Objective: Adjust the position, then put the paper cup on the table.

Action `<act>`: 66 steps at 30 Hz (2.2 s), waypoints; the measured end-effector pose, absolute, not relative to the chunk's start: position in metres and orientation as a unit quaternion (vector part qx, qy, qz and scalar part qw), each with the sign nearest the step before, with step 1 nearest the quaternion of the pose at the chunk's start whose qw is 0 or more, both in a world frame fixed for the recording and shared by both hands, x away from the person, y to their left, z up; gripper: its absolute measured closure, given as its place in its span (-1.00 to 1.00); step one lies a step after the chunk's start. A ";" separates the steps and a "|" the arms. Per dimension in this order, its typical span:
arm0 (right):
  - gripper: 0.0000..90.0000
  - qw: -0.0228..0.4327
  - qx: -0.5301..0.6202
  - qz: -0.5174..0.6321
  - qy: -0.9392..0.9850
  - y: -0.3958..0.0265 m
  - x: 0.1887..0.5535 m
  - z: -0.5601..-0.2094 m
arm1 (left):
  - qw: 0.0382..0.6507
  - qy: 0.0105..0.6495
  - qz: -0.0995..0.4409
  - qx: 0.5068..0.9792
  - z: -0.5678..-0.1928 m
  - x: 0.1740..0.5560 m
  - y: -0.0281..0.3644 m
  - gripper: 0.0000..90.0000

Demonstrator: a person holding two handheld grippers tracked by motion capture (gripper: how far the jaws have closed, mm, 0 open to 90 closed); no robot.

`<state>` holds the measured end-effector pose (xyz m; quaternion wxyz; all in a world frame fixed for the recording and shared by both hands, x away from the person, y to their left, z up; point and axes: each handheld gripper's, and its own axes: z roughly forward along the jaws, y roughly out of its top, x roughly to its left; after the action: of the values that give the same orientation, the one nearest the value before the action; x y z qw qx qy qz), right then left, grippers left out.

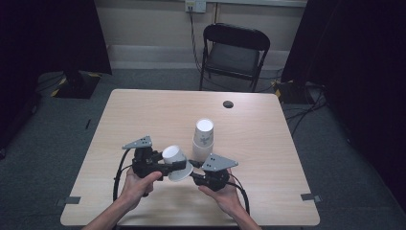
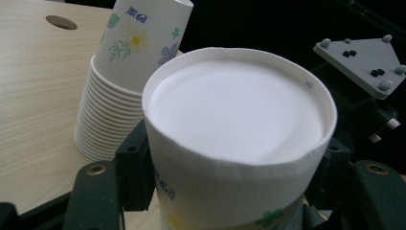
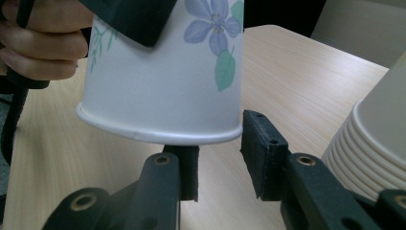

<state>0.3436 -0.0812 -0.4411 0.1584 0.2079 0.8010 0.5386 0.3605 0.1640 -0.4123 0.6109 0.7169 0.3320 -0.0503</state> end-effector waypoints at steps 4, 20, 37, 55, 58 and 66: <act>0.57 0.160 0.207 0.544 0.797 -0.079 0.346 -0.442 | 0.615 0.340 -0.061 0.708 -0.414 0.361 0.167 -0.23; 0.62 0.174 0.192 0.587 0.767 -0.073 0.349 -0.433 | 0.649 0.361 -0.127 0.658 -0.419 0.366 0.175 -0.22; 0.89 0.180 0.171 0.593 0.766 -0.074 0.350 -0.430 | 0.655 0.330 -0.113 0.670 -0.420 0.366 0.177 -0.40; 0.91 0.159 0.199 0.582 0.772 -0.091 0.352 -0.425 | 0.630 0.294 -0.011 0.719 -0.413 0.351 0.198 -0.53; 0.91 0.150 0.206 0.571 0.781 -0.093 0.351 -0.425 | 0.628 0.279 0.014 0.726 -0.411 0.347 0.203 -0.47; 0.91 0.119 0.223 0.544 0.800 -0.096 0.358 -0.423 | 0.602 0.260 0.056 0.753 -0.414 0.346 0.204 -0.38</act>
<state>0.3581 -0.0960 -0.4226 0.1189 0.2227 0.8001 0.5441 0.3460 0.2036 -0.4137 0.6016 0.7533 0.2599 0.0562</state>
